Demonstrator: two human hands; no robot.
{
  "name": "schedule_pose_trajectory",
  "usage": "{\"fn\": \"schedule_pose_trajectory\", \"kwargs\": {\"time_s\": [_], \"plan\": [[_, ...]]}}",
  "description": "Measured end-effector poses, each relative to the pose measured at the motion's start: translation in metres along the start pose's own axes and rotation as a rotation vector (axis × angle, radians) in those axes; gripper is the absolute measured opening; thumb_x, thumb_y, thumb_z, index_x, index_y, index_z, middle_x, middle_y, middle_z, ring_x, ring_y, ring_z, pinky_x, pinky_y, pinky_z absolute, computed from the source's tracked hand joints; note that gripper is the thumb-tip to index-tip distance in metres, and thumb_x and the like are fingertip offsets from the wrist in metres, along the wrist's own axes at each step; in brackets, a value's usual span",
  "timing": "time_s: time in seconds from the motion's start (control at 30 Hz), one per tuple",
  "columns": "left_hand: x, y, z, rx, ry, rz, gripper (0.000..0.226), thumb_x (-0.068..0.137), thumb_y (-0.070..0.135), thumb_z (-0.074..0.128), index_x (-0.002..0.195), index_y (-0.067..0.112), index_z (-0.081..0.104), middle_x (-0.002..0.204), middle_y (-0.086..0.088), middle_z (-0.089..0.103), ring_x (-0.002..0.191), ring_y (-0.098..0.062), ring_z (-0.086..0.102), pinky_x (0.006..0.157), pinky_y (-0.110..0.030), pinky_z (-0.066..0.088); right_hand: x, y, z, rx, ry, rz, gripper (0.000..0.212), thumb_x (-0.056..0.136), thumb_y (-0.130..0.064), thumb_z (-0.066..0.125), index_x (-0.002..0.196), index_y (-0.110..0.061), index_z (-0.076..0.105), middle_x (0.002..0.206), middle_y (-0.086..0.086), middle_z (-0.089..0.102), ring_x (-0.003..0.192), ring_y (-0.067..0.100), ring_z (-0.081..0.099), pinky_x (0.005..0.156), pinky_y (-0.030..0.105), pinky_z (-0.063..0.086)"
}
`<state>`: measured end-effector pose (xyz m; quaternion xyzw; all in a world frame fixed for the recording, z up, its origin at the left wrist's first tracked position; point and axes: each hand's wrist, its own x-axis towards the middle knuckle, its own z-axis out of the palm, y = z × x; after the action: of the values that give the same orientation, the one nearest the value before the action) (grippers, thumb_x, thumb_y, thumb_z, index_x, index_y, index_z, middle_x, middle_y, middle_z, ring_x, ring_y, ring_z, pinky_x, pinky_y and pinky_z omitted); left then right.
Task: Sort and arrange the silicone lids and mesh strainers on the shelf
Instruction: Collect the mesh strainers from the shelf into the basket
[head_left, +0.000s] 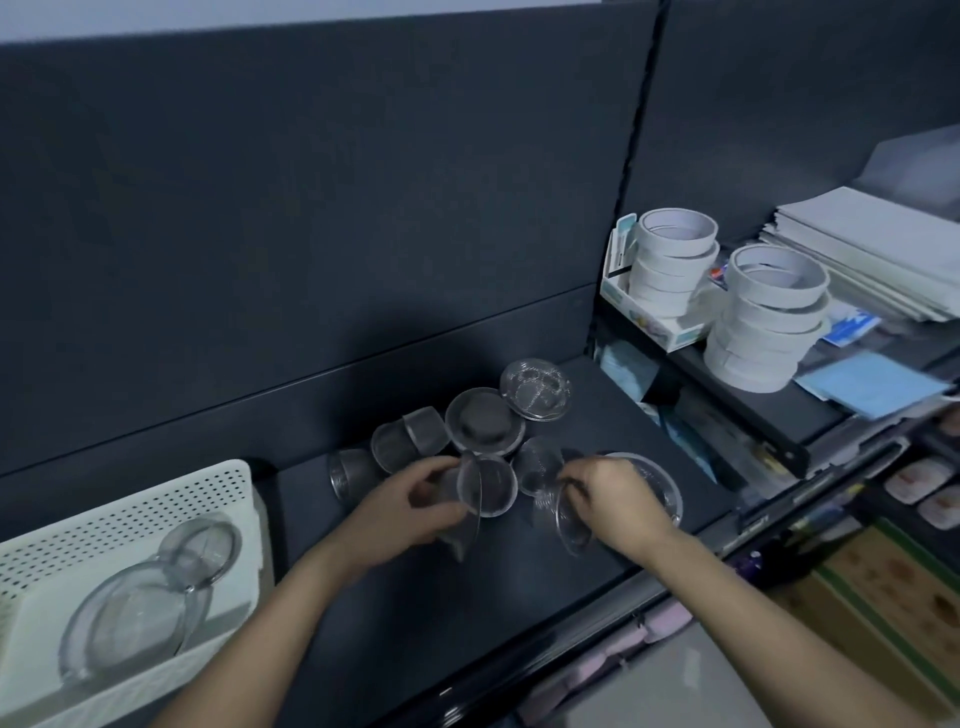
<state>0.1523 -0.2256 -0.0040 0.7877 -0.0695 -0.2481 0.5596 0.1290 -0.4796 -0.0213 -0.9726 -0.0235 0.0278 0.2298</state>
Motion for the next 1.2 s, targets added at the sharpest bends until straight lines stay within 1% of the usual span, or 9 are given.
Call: {"fn": "schedule_pose_trajectory", "kwargs": {"time_s": [0.1,0.27,0.37,0.47,0.6,0.7,0.83,1.07,1.2], "plan": [[0.008,0.006,0.009,-0.223,0.067,-0.063,0.034,0.086,0.019,0.068,0.114,0.038,0.061,0.1,-0.004,0.063,0.091,-0.016,0.067,0.084,-0.036,0.057,0.005,0.013,-0.015,-0.028,0.163,0.076,0.011,0.086,-0.016,0.059,0.085,-0.012,0.069,0.093,0.006,0.061,0.095,0.03,0.057,0.08,0.035,0.048],[0.017,0.002,0.02,-0.239,0.188,-0.054,0.027,0.083,0.018,0.071,0.105,0.032,0.064,0.096,-0.005,0.066,0.09,-0.015,0.066,0.088,-0.042,0.055,0.021,0.048,-0.026,-0.092,-0.036,0.389,0.008,0.08,-0.028,0.062,0.081,-0.02,0.061,0.103,0.01,0.052,0.112,0.035,0.047,0.095,0.045,0.043],[0.019,0.003,0.025,-0.23,0.206,-0.039,0.045,0.065,0.029,0.078,0.107,0.026,0.064,0.097,-0.007,0.068,0.09,-0.015,0.067,0.086,-0.041,0.056,0.025,0.052,-0.023,-0.056,-0.098,0.352,0.006,0.079,-0.014,0.055,0.078,-0.013,0.06,0.097,0.015,0.061,0.101,0.033,0.054,0.083,0.035,0.048],[0.019,0.001,0.027,-0.21,0.245,-0.029,0.041,0.073,0.018,0.078,0.111,0.021,0.063,0.099,-0.01,0.069,0.087,-0.017,0.067,0.086,-0.042,0.056,0.026,0.05,-0.018,-0.037,-0.11,0.355,0.011,0.08,-0.01,0.052,0.077,-0.011,0.062,0.086,0.011,0.063,0.083,0.031,0.06,0.064,0.03,0.045],[0.011,0.001,0.025,-0.187,0.288,0.013,0.029,0.08,0.009,0.073,0.102,0.026,0.063,0.09,0.0,0.067,0.074,-0.004,0.066,0.082,-0.035,0.055,0.024,0.035,-0.019,-0.034,-0.111,0.3,0.015,0.081,-0.016,0.056,0.066,-0.017,0.055,0.073,0.003,0.057,0.073,0.026,0.058,0.058,0.026,0.04],[0.002,-0.001,0.018,-0.131,0.33,0.03,0.033,0.079,0.013,0.075,0.105,0.028,0.062,0.099,-0.001,0.066,0.079,-0.005,0.066,0.082,-0.032,0.054,0.023,0.015,-0.026,0.044,-0.098,0.262,0.016,0.079,-0.011,0.058,0.063,-0.016,0.056,0.066,0.0,0.056,0.065,0.021,0.058,0.05,0.025,0.039],[-0.013,-0.002,0.0,-0.035,0.379,0.057,0.044,0.078,0.019,0.076,0.118,0.027,0.058,0.107,0.004,0.061,0.089,-0.003,0.061,0.072,-0.007,0.047,0.025,-0.026,-0.027,0.229,-0.019,0.181,0.008,0.075,-0.009,0.059,0.066,-0.01,0.059,0.063,0.001,0.056,0.062,0.018,0.054,0.051,0.027,0.041],[-0.049,-0.005,-0.049,0.026,0.557,0.177,0.045,0.075,0.017,0.078,0.109,0.035,0.055,0.101,0.013,0.065,0.086,0.005,0.063,0.074,-0.007,0.045,0.031,-0.112,-0.002,0.489,0.053,0.045,0.022,0.08,-0.002,0.056,0.095,-0.018,0.058,0.08,-0.011,0.058,0.08,0.013,0.054,0.067,0.024,0.04],[-0.08,-0.019,-0.087,0.111,0.738,0.17,0.044,0.077,0.017,0.077,0.114,0.031,0.057,0.098,0.017,0.062,0.087,0.0,0.061,0.074,-0.01,0.046,0.034,-0.167,0.026,0.529,0.033,-0.019,0.025,0.083,-0.005,0.058,0.105,-0.016,0.062,0.09,-0.006,0.062,0.085,0.011,0.057,0.071,0.019,0.04]]}}
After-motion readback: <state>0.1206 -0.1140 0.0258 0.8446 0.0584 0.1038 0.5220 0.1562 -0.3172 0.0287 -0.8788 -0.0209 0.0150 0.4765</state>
